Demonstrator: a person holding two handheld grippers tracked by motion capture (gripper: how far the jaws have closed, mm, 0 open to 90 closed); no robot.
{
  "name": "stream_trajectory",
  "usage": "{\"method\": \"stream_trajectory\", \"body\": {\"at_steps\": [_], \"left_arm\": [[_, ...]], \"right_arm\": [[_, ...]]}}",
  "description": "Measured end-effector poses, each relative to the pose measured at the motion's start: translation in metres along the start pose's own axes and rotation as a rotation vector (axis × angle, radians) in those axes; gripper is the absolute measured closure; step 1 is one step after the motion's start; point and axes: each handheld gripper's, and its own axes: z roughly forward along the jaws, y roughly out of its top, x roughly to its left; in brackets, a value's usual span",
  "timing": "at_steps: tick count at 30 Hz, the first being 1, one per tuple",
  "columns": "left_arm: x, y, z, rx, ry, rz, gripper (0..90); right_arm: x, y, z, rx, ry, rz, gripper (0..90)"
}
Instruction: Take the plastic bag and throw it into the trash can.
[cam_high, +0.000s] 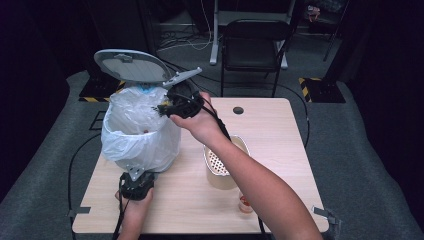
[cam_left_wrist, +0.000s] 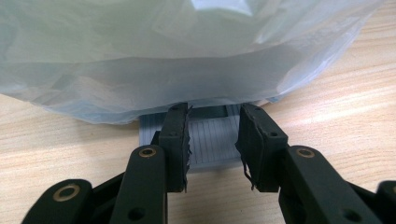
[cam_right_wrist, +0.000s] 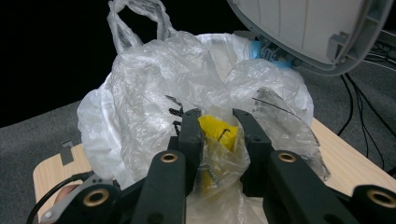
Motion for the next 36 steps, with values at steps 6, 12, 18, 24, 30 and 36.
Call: {"method": "stream_trajectory", "body": {"at_steps": [6, 12, 18, 24, 30, 36], "left_arm": [[0.000, 0.000, 0.000, 0.000, -0.001, -0.002, 63.9], [0.000, 0.000, 0.000, -0.004, -0.003, -0.002, 63.9], [0.000, 0.000, 0.000, -0.003, 0.000, 0.002, 63.9], [0.002, 0.000, -0.002, 0.017, 0.002, 0.023, 63.9], [0.002, 0.000, -0.002, 0.023, 0.000, 0.022, 63.9], [0.002, 0.000, -0.002, 0.018, 0.001, 0.024, 63.8]], "right_arm": [[0.005, 0.005, 0.014, 0.000, -0.001, -0.003, 75.0], [0.010, 0.010, 0.029, 0.005, -0.010, -0.011, 74.8], [0.015, 0.014, 0.042, 0.001, -0.013, -0.005, 74.6], [0.018, 0.015, 0.052, -0.006, -0.007, -0.008, 74.6], [0.018, 0.017, 0.060, -0.008, -0.012, -0.006, 74.4], [0.019, 0.019, 0.066, -0.008, -0.013, -0.009, 72.7]]}}
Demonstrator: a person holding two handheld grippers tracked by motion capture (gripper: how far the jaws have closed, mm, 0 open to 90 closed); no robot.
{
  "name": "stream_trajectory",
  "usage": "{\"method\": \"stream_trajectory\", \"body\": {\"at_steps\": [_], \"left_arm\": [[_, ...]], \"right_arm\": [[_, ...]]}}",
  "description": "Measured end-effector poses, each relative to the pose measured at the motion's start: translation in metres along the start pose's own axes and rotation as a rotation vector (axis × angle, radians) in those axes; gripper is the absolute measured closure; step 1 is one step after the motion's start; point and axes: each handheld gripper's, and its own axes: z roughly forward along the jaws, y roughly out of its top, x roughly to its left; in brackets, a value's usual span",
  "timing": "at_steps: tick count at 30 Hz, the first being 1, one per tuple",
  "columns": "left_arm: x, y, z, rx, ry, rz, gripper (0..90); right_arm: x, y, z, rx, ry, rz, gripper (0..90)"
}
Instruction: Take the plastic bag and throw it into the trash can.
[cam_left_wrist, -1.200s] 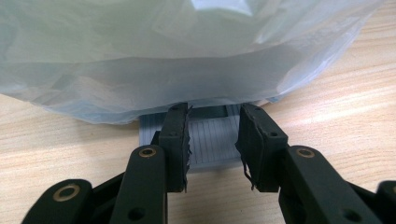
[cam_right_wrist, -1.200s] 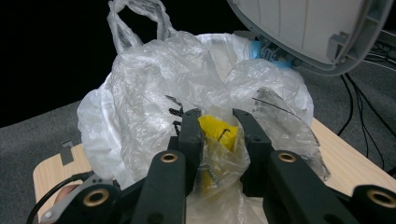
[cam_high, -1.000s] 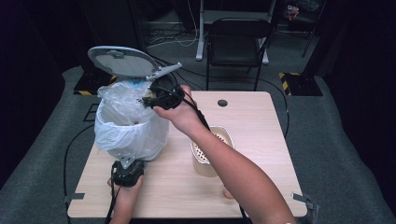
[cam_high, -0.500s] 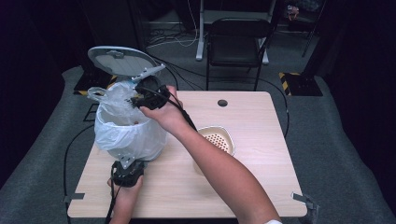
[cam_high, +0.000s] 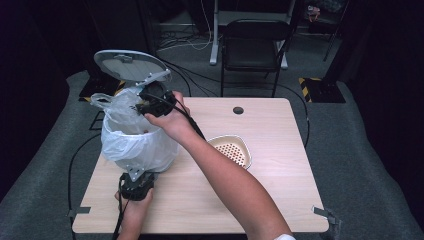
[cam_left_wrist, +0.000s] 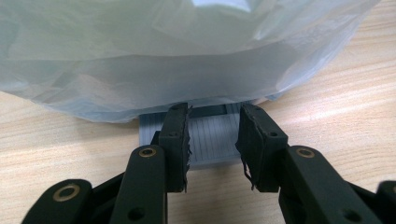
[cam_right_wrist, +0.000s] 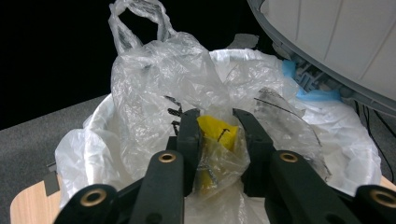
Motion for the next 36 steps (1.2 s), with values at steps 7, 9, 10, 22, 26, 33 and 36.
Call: {"method": "stream_trajectory", "body": {"at_steps": [7, 9, 10, 22, 26, 33, 36], "left_arm": [[0.000, 0.000, 0.000, -0.002, 0.002, -0.001, 63.9], [0.000, 0.000, 0.000, -0.001, -0.001, -0.001, 63.9], [0.000, 0.000, 0.000, -0.001, 0.000, -0.001, 63.8], [0.000, 0.000, 0.000, -0.005, 0.000, -0.001, 63.9], [0.000, 0.000, 0.000, -0.004, 0.000, -0.001, 63.8], [0.000, 0.000, 0.000, -0.006, -0.001, 0.001, 63.9], [0.000, 0.000, 0.000, -0.002, 0.000, 0.000, 63.9]], "right_arm": [[0.004, 0.000, 0.001, -0.031, -0.051, -0.037, 40.2], [0.004, 0.000, -0.002, -0.037, -0.045, -0.034, 40.3], [0.003, 0.001, -0.004, -0.036, -0.047, -0.034, 40.3], [-0.010, -0.011, -0.015, 0.038, -0.067, -0.028, 53.0], [-0.014, -0.019, -0.012, 0.065, -0.078, -0.045, 59.8], [-0.023, -0.028, 0.008, 0.103, -0.086, 0.006, 65.9], [-0.020, -0.026, 0.011, 0.072, 0.005, 0.005, 67.3]]}}
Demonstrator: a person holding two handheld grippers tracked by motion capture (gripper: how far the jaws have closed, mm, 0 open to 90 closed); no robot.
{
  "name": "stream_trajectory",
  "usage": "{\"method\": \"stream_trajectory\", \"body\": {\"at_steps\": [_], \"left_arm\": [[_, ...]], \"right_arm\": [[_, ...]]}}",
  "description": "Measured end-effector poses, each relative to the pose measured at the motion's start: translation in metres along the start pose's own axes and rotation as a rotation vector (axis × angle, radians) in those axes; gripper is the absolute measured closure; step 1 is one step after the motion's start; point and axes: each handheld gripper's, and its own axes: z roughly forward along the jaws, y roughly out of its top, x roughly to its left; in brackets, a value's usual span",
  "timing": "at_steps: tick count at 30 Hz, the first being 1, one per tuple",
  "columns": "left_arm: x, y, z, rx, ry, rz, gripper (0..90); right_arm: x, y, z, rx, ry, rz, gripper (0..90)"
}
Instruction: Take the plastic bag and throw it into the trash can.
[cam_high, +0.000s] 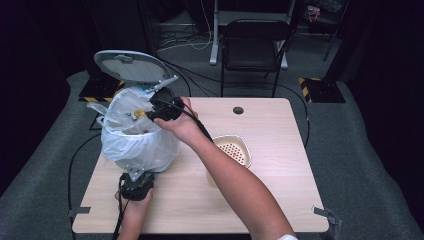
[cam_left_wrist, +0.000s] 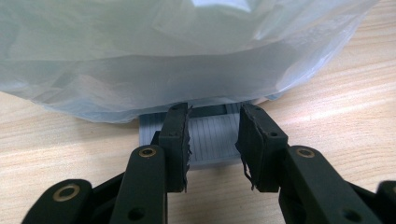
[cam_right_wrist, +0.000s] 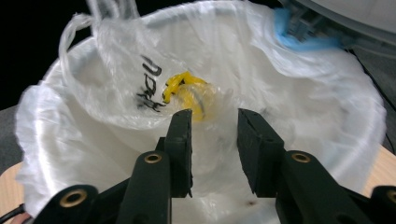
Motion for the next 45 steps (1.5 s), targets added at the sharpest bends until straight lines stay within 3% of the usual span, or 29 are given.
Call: {"method": "stream_trajectory", "body": {"at_steps": [4, 7, 9, 12, 17, 26, 27, 31, 40, 45], "left_arm": [[0.000, 0.000, 0.000, 0.003, 0.001, -0.001, 63.9], [0.000, 0.000, 0.000, -0.002, -0.001, 0.002, 63.9], [0.000, 0.000, 0.000, 0.004, -0.002, 0.001, 63.9], [0.000, 0.000, 0.000, 0.005, -0.002, 0.000, 63.8], [0.000, 0.000, 0.000, -0.004, 0.000, 0.003, 63.8], [0.000, -0.001, 0.001, -0.010, 0.002, 0.001, 63.9], [-0.002, -0.001, 0.001, -0.014, -0.008, -0.030, 63.8], [-0.002, -0.001, 0.002, -0.017, -0.010, -0.029, 63.8], [-0.002, -0.001, 0.001, -0.009, -0.009, -0.022, 63.9], [-0.002, -0.002, 0.001, -0.009, -0.011, -0.022, 63.8]], "right_arm": [[0.006, 0.006, 0.005, 0.014, 0.025, 0.005, 74.3], [0.008, 0.008, 0.008, 0.037, -0.008, 0.001, 64.4], [0.010, 0.008, 0.007, 0.032, -0.016, 0.001, 64.3], [0.012, 0.008, -0.001, 0.025, -0.020, -0.036, 63.4], [0.012, 0.007, -0.011, 0.017, -0.029, -0.041, 59.5], [0.001, -0.004, -0.054, -0.030, -0.031, -0.023, 49.5], [-0.001, -0.006, -0.058, -0.032, -0.036, -0.024, 48.5], [-0.008, -0.018, -0.075, -0.045, -0.052, -0.011, 44.1], [-0.021, -0.042, -0.103, -0.070, -0.072, 0.028, 41.7], [-0.032, -0.065, -0.120, -0.065, -0.118, 0.017, 41.7]]}}
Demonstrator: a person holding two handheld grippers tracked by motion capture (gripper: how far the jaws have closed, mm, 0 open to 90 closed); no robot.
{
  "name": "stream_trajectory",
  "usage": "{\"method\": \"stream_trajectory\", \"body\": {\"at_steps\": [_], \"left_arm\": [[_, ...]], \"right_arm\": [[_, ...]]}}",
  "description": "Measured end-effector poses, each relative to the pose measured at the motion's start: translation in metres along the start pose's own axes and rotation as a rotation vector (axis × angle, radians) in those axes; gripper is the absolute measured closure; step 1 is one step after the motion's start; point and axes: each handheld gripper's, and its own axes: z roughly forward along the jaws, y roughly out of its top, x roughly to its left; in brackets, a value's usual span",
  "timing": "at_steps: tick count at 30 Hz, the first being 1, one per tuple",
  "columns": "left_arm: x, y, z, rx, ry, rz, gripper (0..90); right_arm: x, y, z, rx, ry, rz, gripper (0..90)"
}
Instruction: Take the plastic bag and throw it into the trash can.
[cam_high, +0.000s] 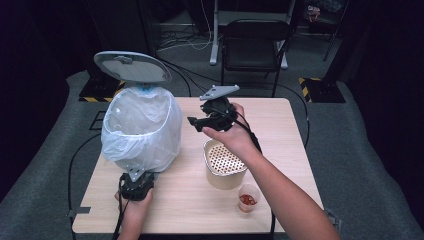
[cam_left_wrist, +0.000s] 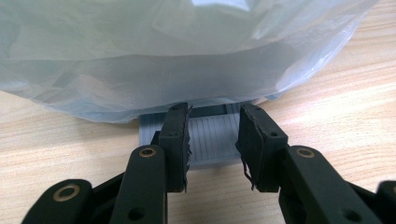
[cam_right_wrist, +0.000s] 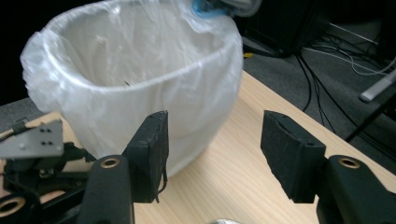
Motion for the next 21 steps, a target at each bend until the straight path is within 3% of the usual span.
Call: {"method": "stream_trajectory", "body": {"at_steps": [6, 9, 15, 21], "left_arm": [[0.000, 0.000, 0.000, 0.005, -0.003, -0.001, 63.8], [0.000, 0.000, -0.001, 0.015, -0.006, 0.005, 63.9], [0.000, 0.000, -0.001, 0.012, -0.006, 0.005, 63.9], [0.000, 0.000, -0.001, 0.012, -0.007, 0.005, 63.9]], "right_arm": [[-0.017, -0.032, -0.015, 0.002, -0.046, 0.007, 42.1], [-0.023, -0.050, -0.023, 0.002, -0.058, 0.033, 40.4], [-0.029, -0.087, -0.036, 0.017, -0.044, 0.079, 31.1], [-0.026, -0.121, -0.047, 0.008, -0.020, 0.107, 24.8]]}}
